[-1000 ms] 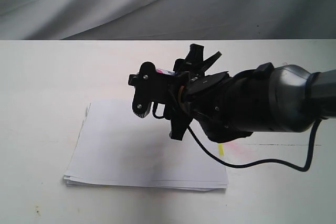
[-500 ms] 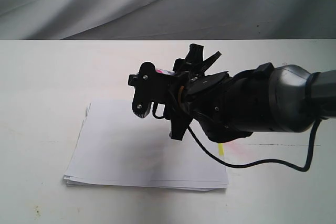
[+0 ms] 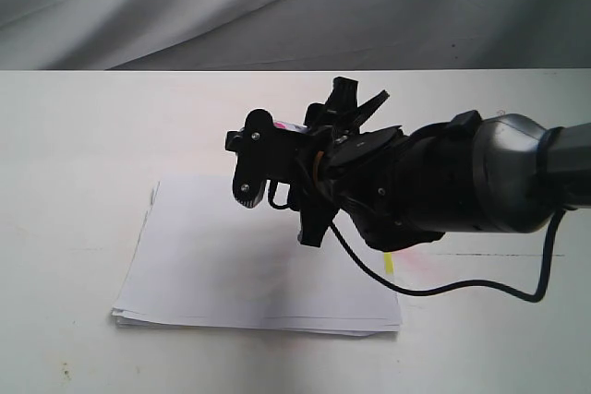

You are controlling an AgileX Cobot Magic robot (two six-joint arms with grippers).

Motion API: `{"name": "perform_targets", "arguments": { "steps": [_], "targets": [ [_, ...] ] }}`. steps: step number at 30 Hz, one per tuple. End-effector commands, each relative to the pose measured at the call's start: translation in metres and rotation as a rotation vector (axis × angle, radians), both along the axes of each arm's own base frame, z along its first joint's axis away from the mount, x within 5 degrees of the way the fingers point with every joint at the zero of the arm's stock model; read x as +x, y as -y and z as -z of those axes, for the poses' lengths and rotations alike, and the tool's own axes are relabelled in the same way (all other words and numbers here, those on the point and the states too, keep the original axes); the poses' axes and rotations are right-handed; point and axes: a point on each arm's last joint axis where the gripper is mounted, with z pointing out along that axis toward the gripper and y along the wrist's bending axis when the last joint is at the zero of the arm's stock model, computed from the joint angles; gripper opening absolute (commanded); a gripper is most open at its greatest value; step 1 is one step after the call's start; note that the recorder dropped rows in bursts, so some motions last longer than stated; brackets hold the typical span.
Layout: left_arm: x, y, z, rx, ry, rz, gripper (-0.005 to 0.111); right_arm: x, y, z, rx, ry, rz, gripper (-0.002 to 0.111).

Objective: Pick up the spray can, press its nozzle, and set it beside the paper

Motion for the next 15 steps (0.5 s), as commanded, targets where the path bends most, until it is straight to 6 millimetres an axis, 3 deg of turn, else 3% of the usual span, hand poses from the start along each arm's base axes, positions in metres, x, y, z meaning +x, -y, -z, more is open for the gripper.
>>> {"name": "perform_targets", "arguments": {
  "steps": [1, 6, 10, 15],
  "targets": [
    [-0.001, 0.001, -0.006, -0.195, 0.058, 0.04, 0.0, 0.001, -0.001, -0.007, -0.004, 0.03, -0.013, 0.0],
    [-0.002, 0.003, -0.012, -0.34, 0.105, 0.088, 0.0, 0.001, -0.001, -0.007, -0.004, 0.03, -0.013, 0.0],
    [0.005, 0.001, -0.006, -0.352, -0.057, 0.03, 0.0, 0.001, -0.001, -0.007, -0.004, 0.03, -0.013, 0.0],
    [0.02, -0.001, -0.03, -0.353, -0.225, -0.039, 0.0, 0.001, -0.001, -0.007, -0.004, 0.03, -0.013, 0.0]
  ]
}}
